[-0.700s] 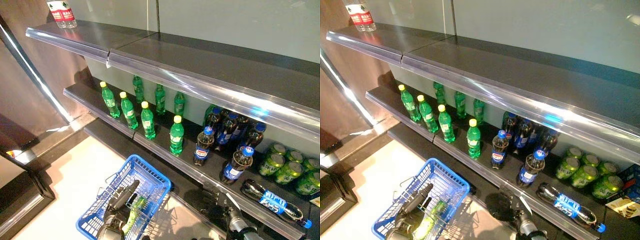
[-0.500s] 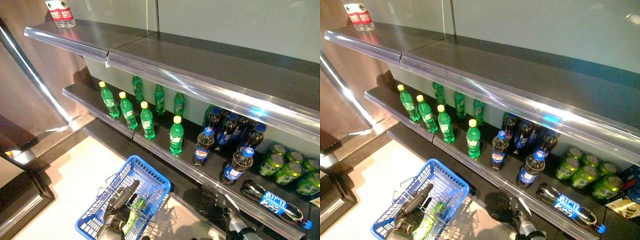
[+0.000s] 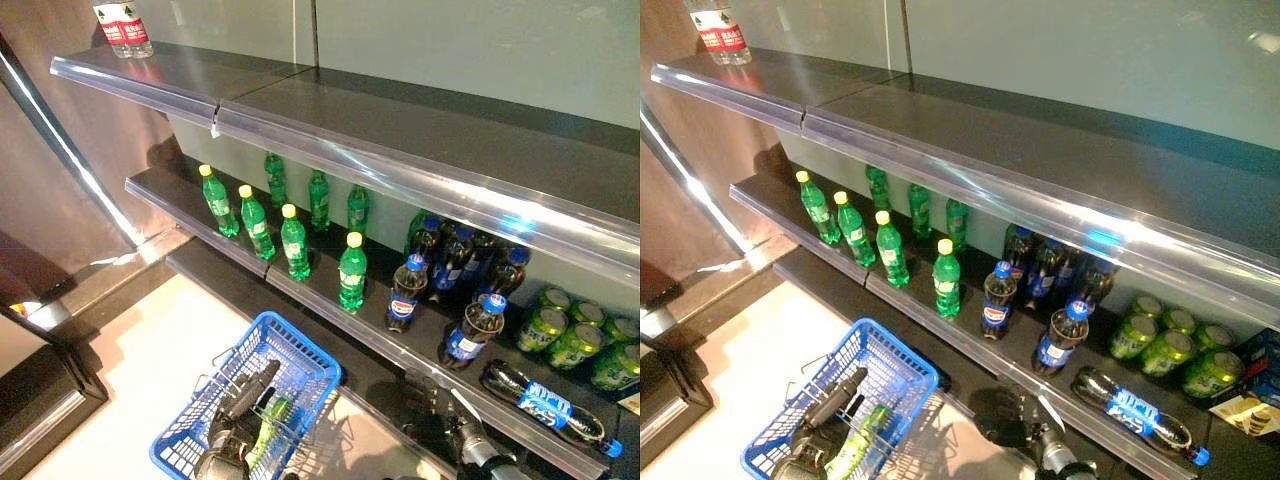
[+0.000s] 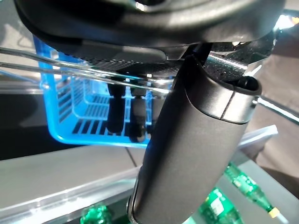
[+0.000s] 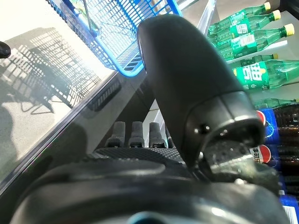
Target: Pick up the drink and place into the basket.
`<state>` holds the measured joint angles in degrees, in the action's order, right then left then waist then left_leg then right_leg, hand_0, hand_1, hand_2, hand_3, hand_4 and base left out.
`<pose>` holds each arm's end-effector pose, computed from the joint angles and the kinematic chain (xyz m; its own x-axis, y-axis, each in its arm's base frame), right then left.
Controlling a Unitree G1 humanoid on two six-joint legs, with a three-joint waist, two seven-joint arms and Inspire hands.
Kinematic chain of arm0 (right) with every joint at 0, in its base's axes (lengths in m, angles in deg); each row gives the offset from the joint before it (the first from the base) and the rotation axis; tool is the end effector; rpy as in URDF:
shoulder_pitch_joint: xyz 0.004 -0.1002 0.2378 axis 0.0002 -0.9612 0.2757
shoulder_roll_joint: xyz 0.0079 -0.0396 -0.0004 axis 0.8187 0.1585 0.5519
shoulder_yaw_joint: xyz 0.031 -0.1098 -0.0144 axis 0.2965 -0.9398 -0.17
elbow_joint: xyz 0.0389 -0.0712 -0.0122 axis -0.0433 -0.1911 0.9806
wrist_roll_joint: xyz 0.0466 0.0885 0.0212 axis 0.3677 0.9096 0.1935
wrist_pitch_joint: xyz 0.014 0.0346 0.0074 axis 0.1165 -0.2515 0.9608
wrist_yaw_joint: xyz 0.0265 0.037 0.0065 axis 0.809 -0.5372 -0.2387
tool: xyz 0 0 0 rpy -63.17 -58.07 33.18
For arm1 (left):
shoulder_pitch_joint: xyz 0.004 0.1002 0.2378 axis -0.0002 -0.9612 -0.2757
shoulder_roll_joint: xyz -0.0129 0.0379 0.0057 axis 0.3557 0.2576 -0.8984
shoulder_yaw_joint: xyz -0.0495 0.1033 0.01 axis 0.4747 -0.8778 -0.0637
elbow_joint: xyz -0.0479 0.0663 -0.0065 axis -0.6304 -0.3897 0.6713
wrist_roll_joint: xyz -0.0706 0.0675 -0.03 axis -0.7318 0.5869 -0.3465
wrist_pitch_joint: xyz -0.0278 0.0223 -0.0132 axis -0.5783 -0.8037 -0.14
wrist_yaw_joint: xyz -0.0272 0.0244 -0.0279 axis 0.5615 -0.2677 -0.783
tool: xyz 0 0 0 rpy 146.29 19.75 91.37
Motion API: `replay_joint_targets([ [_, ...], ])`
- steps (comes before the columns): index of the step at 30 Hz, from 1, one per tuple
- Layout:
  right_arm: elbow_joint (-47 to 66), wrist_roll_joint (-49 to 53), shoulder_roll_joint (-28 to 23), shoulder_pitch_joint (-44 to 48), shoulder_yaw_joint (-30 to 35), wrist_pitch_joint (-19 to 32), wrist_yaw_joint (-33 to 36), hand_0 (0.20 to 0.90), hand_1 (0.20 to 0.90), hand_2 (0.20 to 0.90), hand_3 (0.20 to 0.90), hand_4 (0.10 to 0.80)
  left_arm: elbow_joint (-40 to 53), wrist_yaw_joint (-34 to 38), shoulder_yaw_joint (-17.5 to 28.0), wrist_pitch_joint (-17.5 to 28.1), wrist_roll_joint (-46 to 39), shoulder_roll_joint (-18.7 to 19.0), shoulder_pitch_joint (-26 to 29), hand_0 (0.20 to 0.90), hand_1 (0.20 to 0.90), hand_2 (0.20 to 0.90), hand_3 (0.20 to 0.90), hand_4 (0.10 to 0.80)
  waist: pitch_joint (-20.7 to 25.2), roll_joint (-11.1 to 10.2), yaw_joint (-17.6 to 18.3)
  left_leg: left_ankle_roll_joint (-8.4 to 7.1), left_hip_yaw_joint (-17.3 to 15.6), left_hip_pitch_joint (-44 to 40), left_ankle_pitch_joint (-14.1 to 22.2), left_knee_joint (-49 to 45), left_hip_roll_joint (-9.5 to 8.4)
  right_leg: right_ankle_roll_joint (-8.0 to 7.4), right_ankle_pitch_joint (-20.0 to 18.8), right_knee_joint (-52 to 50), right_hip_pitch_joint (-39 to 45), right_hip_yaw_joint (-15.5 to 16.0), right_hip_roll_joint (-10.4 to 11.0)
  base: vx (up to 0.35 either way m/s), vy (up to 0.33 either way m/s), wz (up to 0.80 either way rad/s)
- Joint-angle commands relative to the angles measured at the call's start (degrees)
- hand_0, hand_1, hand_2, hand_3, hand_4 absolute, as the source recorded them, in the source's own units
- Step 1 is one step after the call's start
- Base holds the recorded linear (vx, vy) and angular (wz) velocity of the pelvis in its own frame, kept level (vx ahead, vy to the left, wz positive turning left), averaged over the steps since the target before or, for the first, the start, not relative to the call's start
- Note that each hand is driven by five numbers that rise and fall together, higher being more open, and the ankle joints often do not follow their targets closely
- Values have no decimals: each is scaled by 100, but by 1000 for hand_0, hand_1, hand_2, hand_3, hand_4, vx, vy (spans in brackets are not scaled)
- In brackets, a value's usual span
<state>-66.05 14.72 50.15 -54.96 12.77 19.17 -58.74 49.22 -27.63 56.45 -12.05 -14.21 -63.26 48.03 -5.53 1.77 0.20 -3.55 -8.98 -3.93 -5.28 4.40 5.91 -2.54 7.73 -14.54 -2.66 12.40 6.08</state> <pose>0.0894 -0.2196 -0.0548 0.8214 0.1541 -0.5491 -0.1341 0.9880 0.0767 0.0995 0.1766 -0.0473 0.7393 0.1593 -0.6542 -0.6247 0.5249 -0.5781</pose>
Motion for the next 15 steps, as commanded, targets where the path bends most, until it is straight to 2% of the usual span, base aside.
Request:
replay_joint_targets([
  [1, 276, -158, -15, 403, -209, 444, -282, 900, 900, 900, 900, 800, 1167, -864, 337, 700, 568, 426, 645, 300, 300, 300, 200, 100, 171, -344, 24, -124, -15, -228, 482, 60, -15, -433, -793, 1876, 946, -128, 59, 0, 0, 0],
  [5, 578, -364, -162, 481, -274, 564, -461, 900, 900, 900, 900, 800, 1196, -824, 344, 665, 536, 467, 667, 300, 300, 300, 200, 100, 156, -355, 11, -122, -9, -242, 480, 60, -13, -437, -789, 1870, 957, -118, 62, 0, 0, 0],
  [8, 1267, -321, -392, 706, -316, 536, -463, 900, 900, 900, 900, 800, 1278, -721, 347, 604, 522, 523, 721, 300, 300, 300, 200, 100, 142, -376, -12, -120, 6, -259, 481, 60, -10, -441, -789, 1873, 978, -110, 62, 0, 0, 0],
  [15, 2446, 369, -748, 1077, 84, 741, -750, 900, 900, 900, 900, 800, 1267, -636, 363, 547, 561, 509, 805, 300, 300, 300, 200, 100, 180, -387, -20, -93, -16, -288, 501, 60, 2, -454, -785, 1882, 995, -119, 60, 0, 0, 0],
])
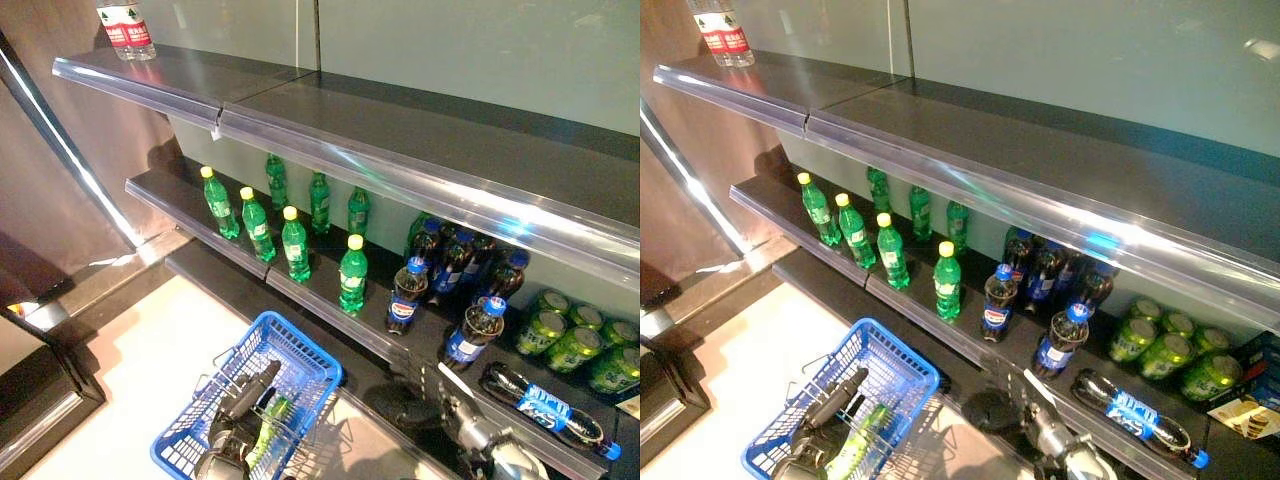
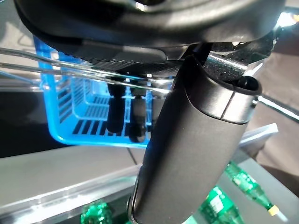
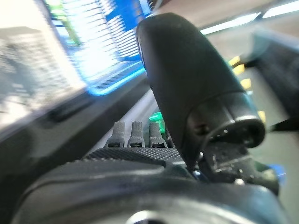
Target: Pick up the drink and place into the basket.
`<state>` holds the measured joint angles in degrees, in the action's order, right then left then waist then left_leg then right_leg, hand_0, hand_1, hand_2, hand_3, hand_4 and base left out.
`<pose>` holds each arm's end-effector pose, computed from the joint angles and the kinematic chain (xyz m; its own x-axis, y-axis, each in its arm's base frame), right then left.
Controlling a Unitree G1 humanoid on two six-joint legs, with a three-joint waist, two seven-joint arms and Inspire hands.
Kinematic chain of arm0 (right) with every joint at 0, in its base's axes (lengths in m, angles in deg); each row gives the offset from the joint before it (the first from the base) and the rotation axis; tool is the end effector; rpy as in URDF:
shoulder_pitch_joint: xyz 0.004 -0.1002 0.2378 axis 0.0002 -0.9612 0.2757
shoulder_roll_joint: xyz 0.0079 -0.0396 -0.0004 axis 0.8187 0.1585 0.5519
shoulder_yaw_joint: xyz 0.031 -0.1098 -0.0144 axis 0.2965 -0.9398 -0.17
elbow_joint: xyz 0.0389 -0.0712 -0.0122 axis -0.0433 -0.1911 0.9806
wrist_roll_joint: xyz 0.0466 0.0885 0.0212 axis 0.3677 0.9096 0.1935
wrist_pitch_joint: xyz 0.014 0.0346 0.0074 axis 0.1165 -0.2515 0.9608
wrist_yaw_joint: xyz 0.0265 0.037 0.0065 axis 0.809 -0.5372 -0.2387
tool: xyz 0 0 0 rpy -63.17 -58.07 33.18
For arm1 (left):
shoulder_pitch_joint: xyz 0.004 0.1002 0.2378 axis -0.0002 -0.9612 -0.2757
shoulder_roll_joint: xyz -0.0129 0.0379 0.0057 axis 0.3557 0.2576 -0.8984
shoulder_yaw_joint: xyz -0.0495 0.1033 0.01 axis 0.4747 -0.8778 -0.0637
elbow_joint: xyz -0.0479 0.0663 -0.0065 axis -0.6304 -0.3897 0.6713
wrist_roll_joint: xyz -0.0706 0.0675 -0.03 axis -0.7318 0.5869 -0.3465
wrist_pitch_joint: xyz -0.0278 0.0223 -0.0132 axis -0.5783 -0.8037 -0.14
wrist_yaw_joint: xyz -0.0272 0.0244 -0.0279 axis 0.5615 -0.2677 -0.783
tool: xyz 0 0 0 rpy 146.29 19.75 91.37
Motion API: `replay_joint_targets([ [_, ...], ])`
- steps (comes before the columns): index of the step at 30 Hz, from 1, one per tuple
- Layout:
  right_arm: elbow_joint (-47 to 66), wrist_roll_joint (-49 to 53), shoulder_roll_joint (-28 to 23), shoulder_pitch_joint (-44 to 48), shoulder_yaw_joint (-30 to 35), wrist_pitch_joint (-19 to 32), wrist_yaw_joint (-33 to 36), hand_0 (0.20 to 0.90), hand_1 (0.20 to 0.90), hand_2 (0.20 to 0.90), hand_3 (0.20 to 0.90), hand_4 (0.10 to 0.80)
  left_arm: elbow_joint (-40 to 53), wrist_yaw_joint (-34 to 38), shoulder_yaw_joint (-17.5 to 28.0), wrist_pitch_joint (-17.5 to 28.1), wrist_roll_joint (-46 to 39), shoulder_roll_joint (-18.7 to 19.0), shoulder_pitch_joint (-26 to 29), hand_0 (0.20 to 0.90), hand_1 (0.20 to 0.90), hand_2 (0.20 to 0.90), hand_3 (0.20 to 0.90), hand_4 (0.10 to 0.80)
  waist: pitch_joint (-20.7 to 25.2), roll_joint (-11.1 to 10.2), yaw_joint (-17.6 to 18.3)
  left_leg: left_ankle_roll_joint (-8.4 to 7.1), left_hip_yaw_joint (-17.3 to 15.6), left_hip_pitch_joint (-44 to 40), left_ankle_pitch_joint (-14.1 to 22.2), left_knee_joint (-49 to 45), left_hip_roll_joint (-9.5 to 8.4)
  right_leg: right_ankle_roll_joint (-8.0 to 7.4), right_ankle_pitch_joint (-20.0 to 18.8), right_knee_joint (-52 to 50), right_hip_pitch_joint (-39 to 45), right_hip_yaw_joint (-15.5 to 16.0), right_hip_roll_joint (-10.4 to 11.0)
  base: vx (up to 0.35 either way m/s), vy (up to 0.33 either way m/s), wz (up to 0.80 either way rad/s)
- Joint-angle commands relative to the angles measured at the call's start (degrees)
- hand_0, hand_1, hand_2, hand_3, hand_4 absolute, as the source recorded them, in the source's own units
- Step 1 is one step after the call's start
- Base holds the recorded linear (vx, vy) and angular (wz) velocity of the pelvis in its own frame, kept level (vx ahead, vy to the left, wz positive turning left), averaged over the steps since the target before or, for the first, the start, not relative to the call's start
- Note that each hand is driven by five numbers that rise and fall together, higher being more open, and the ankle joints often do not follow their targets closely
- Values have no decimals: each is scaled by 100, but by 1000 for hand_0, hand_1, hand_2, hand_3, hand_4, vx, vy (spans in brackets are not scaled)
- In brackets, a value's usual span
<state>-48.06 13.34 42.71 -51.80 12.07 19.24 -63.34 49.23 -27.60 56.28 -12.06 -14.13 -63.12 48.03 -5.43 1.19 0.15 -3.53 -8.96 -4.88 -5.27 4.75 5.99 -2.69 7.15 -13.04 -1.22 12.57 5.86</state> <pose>0.1293 -0.2158 0.0029 0.8797 0.3808 -0.2848 -0.3998 0.9165 -0.0095 0.0994 0.1765 -0.0473 0.7393 0.1579 -0.6547 -0.6232 0.5289 -0.5762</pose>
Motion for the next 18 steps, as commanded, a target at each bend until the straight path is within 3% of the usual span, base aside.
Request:
replay_joint_targets([
  [1, 754, 604, -12, 801, 227, 769, -309, 900, 900, 900, 900, 800, 1262, -637, 393, 531, 553, 490, 812, 300, 300, 300, 200, 100, 180, -328, -15, -92, -24, -196, 503, 25, -5, -441, -725, 1733, 852, -138, 82, 0, 0, 0],
  [7, 1327, 805, 37, 902, 810, 1131, -141, 900, 900, 900, 900, 800, 1210, -672, 554, 379, 587, 412, 799, 300, 300, 300, 200, 100, 279, -316, 21, -72, -98, -230, 542, 25, 5, -448, -713, 1731, 855, -166, 77, 5, -1, 0],
  [18, 1645, 487, 216, 703, 1602, 1587, 891, 900, 900, 900, 900, 800, 1300, -646, 767, 270, 578, 370, 702, 300, 300, 300, 200, 100, 329, -278, 154, -61, -267, -254, 568, 25, 24, -444, -704, 1708, 793, -269, 44, 1, 1, -3],
])
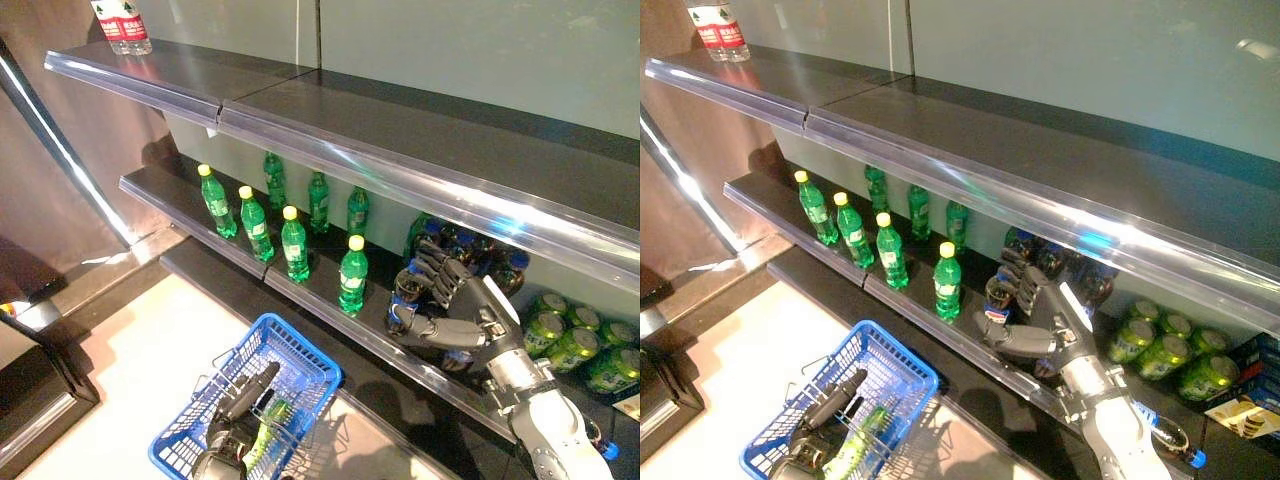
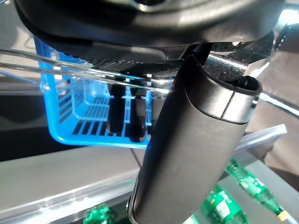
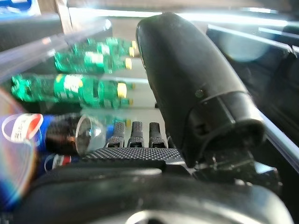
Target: Pick up the drink and place into the basket.
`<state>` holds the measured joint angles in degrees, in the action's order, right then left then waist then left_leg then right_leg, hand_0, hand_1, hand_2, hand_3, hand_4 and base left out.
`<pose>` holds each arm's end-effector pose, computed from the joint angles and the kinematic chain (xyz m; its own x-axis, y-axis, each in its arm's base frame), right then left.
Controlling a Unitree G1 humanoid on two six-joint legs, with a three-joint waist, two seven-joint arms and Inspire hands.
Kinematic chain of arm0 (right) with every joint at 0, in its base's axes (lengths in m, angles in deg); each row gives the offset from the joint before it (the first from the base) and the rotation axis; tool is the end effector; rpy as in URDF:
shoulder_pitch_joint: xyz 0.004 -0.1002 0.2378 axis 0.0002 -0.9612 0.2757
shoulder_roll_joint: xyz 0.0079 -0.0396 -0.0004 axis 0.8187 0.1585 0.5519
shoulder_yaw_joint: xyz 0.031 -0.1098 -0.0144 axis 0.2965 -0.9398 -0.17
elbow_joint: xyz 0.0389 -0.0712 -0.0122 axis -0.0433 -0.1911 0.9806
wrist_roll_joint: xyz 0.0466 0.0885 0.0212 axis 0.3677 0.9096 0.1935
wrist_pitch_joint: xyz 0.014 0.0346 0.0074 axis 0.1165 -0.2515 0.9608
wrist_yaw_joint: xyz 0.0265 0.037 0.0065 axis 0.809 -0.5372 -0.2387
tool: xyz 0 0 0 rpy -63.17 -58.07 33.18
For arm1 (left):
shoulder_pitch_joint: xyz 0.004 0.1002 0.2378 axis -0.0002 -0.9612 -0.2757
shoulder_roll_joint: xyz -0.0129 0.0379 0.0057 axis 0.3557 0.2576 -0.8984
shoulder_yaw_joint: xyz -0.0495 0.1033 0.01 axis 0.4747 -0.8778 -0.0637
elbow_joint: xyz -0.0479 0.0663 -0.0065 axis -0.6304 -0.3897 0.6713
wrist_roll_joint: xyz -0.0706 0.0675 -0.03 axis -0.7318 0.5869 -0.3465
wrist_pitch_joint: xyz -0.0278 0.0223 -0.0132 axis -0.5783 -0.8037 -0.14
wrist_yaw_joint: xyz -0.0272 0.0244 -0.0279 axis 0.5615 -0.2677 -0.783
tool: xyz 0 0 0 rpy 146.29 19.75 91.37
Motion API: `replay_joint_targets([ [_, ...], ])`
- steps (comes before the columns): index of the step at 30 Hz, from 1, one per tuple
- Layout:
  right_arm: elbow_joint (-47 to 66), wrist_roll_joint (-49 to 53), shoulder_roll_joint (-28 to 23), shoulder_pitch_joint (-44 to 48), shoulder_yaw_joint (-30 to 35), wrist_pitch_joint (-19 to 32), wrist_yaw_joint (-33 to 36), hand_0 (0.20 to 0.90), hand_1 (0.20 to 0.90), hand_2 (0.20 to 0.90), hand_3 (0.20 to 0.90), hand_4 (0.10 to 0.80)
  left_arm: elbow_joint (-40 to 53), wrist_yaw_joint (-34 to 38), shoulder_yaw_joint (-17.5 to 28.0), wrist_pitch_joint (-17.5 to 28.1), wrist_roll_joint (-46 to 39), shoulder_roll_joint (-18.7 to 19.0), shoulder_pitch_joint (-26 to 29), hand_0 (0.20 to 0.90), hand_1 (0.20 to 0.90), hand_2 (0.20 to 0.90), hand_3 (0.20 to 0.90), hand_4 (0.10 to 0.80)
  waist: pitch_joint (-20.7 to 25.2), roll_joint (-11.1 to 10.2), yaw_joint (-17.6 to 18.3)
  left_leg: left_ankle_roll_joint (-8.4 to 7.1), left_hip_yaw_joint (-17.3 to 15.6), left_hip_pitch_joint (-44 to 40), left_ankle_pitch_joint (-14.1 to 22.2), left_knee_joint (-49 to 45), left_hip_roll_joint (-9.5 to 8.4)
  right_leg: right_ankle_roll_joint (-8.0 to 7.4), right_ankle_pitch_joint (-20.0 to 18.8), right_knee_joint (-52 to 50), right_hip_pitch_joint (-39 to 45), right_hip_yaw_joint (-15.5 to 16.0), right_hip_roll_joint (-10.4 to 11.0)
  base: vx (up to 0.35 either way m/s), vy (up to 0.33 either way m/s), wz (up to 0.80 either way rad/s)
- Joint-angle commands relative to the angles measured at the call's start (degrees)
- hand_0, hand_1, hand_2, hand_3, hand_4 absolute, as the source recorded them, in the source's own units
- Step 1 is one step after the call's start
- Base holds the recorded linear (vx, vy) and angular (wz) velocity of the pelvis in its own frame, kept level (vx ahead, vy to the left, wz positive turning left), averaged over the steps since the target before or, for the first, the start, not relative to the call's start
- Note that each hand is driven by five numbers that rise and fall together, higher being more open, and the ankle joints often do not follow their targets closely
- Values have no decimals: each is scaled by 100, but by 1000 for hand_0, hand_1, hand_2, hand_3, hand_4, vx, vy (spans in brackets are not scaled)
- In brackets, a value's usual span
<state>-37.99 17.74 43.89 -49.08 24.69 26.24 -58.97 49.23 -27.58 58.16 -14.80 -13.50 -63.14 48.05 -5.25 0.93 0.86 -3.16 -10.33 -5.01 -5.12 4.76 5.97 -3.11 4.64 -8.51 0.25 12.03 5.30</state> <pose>0.1545 -0.2320 0.0617 0.9647 0.2210 0.1429 -0.2159 0.9751 -0.0503 0.0998 0.1810 -0.0473 0.7280 0.1517 -0.6685 -0.6286 0.5368 -0.5628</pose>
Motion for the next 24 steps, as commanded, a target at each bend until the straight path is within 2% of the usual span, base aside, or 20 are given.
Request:
replay_joint_targets([
  [1, 626, 28, 121, 414, 383, 947, 588, 900, 900, 900, 900, 800, 1297, -651, 576, 562, 517, 368, 684, 300, 300, 300, 200, 100, 307, -245, 96, -97, -138, -247, 556, 24, 23, -401, -452, 1249, 643, -222, 97, 0, 0, 0],
  [5, 597, -507, 198, 307, 563, 1171, 1408, 900, 900, 900, 900, 800, 1344, -602, 584, 588, 490, 376, 631, 300, 300, 300, 200, 100, 285, -214, 141, -94, -166, -246, 556, 24, 24, -400, -443, 1221, 610, -248, 95, 0, 2, -1],
  [9, 597, -734, 250, 190, 779, 1397, 1934, 900, 900, 900, 900, 800, 1310, -654, 620, 638, 432, 394, 562, 300, 300, 300, 200, 100, 276, -177, 202, -94, -202, -253, 575, 24, 24, -406, -435, 1209, 579, -287, 88, 3, 9, -3],
  [17, 561, -631, 256, 140, 1011, 1756, 2277, 900, 900, 900, 900, 800, 1309, -628, 598, 675, 342, 427, 538, 300, 300, 300, 200, 100, 277, -158, 254, -80, -249, -253, 587, 24, 8, -418, -447, 1215, 548, -335, 88, 3, 9, -7],
  [24, 498, -819, 264, 204, 1113, 1913, 2842, 900, 900, 900, 900, 800, 1263, -604, 550, 732, 338, 433, 578, 300, 300, 300, 200, 100, 274, -152, 259, -79, -271, -237, 580, 21, 4, -418, -453, 1188, 509, -337, 84, 0, 1, -1],
])
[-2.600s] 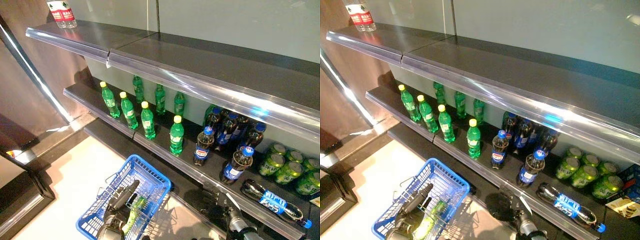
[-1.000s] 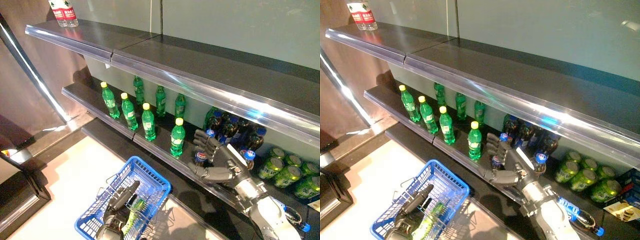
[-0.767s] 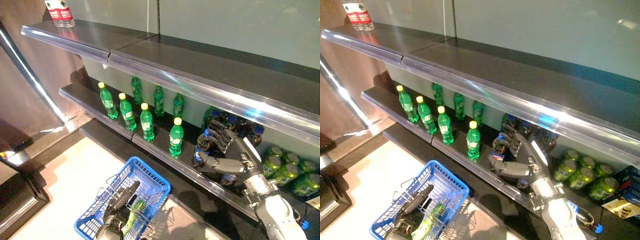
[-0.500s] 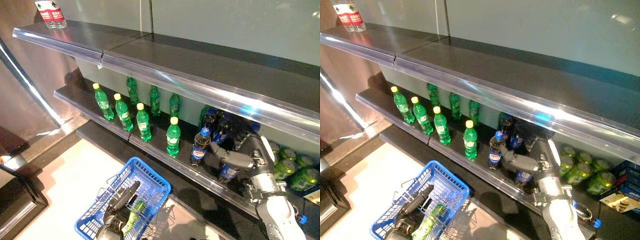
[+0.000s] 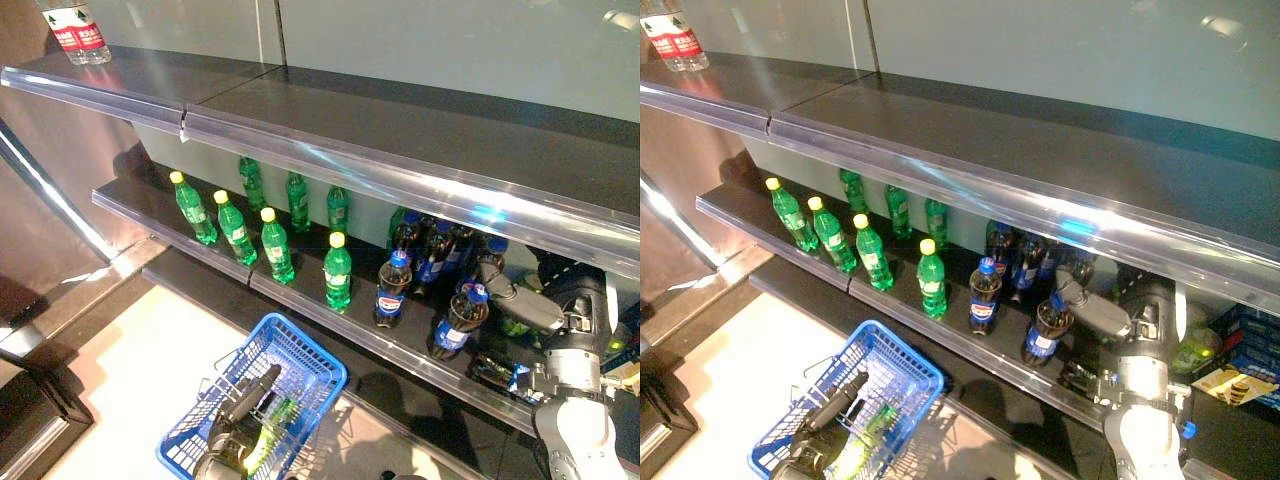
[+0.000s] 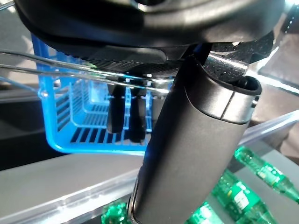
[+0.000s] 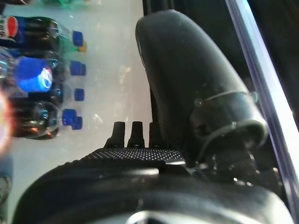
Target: Pick up the drink and place into the basket.
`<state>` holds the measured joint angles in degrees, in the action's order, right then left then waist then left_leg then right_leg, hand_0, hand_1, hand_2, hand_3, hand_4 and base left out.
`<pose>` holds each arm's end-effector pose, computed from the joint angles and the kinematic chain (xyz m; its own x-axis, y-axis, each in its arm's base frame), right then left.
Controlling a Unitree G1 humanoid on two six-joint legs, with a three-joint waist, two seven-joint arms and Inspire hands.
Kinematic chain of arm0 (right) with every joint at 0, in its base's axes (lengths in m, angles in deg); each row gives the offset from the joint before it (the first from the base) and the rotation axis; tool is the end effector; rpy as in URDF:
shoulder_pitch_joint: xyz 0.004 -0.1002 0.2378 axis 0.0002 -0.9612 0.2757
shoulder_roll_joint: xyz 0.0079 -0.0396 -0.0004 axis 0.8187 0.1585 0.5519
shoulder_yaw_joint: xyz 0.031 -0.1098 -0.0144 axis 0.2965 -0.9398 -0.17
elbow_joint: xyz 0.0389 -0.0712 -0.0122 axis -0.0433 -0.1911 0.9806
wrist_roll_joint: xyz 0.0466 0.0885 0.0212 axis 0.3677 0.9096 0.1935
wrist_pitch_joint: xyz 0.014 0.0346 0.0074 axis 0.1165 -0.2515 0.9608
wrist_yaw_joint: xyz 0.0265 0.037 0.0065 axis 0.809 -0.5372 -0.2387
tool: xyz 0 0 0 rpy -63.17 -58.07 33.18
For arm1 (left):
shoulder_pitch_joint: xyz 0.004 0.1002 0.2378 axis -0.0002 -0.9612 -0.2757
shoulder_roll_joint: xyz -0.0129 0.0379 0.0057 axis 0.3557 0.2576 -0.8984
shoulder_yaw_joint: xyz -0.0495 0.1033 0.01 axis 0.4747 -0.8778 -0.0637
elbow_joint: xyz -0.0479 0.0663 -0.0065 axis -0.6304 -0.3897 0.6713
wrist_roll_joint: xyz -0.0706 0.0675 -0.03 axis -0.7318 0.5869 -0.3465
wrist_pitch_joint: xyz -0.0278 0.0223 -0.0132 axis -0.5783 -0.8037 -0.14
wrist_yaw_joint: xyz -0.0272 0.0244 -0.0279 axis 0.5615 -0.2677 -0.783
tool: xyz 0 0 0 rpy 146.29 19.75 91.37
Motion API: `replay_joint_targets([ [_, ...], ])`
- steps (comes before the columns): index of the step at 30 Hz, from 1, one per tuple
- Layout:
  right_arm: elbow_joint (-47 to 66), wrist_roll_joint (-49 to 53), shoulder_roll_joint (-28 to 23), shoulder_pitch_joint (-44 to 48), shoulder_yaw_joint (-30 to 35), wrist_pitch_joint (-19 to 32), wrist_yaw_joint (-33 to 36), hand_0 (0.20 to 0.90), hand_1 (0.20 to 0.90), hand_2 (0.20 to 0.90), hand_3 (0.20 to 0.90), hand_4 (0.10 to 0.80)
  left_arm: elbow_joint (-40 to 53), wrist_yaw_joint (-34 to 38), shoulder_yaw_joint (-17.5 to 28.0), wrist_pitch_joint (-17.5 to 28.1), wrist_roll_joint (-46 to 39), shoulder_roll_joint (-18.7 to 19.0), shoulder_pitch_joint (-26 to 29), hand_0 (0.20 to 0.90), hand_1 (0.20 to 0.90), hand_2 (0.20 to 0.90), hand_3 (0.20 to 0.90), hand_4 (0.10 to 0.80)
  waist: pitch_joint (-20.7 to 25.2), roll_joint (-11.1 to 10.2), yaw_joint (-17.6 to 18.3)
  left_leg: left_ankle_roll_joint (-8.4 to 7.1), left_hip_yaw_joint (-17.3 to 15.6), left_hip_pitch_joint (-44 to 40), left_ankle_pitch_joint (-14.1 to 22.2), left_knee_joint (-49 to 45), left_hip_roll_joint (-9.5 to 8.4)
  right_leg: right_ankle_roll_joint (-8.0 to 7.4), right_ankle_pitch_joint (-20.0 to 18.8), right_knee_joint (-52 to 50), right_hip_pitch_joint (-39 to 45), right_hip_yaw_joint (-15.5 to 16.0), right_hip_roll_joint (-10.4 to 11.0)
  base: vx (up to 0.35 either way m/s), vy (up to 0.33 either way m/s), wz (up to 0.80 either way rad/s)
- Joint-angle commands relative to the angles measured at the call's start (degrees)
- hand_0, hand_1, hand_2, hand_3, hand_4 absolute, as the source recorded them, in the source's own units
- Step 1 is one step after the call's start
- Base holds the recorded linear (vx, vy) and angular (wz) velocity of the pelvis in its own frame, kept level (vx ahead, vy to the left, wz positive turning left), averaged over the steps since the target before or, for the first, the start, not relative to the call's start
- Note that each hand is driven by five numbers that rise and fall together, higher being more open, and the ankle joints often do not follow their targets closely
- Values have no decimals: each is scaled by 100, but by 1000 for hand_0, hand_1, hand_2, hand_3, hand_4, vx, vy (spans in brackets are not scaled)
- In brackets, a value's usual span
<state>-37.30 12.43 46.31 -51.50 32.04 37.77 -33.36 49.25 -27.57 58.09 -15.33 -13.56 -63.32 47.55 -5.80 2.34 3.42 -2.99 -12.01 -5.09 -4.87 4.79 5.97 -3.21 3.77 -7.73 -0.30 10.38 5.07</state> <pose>0.1436 -0.2469 0.0753 0.8710 -0.2967 0.3916 0.3183 0.9479 0.0102 0.0971 0.1799 -0.0484 0.7196 0.1436 -0.6793 -0.6340 0.5347 -0.5586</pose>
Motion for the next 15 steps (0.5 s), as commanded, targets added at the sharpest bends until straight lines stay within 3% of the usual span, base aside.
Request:
replay_joint_targets([
  [1, 416, -269, 18, 441, 390, 739, 266, 900, 900, 900, 900, 800, 1244, -615, 553, 794, 331, 458, 625, 300, 300, 300, 200, 100, 326, -293, 3, -97, -101, -221, 554, 10, 5, -407, -364, 1102, 557, -172, 108, 0, 0, 0],
  [9, 241, -142, 20, 348, 125, 575, -14, 900, 900, 900, 900, 800, 1272, -569, 492, 837, 293, 484, 584, 300, 300, 300, 200, 100, 213, -284, -20, -84, -62, -123, 556, -114, -14, -385, -341, 1007, 467, -186, 117, 0, 0, 0],
  [15, -23, -357, -45, 646, -231, 567, 365, 900, 900, 900, 900, 800, 1212, -492, 286, 1084, 241, 549, 801, 300, 300, 300, 200, 100, -125, -242, -71, -61, 11, 329, 643, -607, -65, -335, -308, 748, 157, -193, 166, -57, 13, -3],
])
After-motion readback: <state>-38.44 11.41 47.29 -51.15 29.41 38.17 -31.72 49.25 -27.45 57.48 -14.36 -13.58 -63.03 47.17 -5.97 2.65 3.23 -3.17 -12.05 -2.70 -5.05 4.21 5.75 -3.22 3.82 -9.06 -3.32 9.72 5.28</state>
